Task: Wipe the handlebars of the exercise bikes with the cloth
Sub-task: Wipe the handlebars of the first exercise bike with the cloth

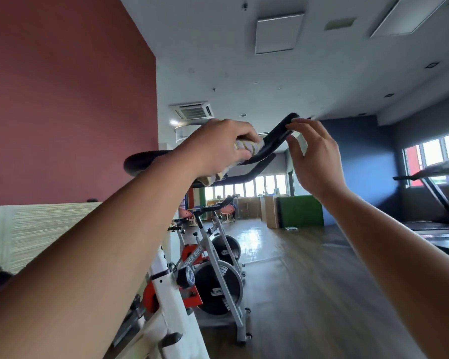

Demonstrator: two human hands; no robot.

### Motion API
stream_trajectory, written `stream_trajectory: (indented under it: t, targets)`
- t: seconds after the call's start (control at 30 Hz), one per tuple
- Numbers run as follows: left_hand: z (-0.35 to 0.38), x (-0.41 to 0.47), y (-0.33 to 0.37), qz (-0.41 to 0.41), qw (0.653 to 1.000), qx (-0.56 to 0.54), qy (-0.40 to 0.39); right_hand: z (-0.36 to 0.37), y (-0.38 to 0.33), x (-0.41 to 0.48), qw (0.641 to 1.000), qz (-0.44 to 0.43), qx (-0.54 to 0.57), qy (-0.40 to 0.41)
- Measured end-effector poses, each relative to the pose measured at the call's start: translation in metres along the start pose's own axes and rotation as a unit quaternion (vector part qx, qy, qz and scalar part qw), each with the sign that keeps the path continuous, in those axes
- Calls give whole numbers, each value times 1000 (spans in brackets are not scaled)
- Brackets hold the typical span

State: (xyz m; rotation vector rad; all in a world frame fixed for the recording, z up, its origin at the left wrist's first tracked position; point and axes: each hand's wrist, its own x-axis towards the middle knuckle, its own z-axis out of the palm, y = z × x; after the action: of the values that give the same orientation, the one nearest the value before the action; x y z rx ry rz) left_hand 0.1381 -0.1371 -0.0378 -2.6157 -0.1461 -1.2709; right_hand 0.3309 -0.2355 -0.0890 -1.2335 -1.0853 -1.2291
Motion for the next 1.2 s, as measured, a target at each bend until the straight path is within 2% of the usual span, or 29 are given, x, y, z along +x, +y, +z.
stream_trajectory:
  t: [0.2,0.43,0.6,0.73,0.83,0.97,1.1,1.2]
  targets:
    - [4,32,12,-24,998,-44,-29,-2,5,3,1000,-11,0,-10]
    - [5,20,9,-21,998,-49,-18,-4,6,13,997,56,54,-27]
    - [18,35,22,-22,996,-78,35,-6,7,15,984,114,132,-21]
    - [34,65,36,-48,986,-133,90,-6,6,17,978,147,148,13]
    - [40,80,41,-67,979,-170,95,-6,5,18,974,163,157,22]
    - [33,77,33,-53,983,-168,44,-7,6,17,971,171,165,24]
    - [11,55,9,-34,995,-73,-53,-7,6,17,969,171,175,19]
    - [0,41,-3,-36,994,-38,-94,-4,6,17,969,176,174,17]
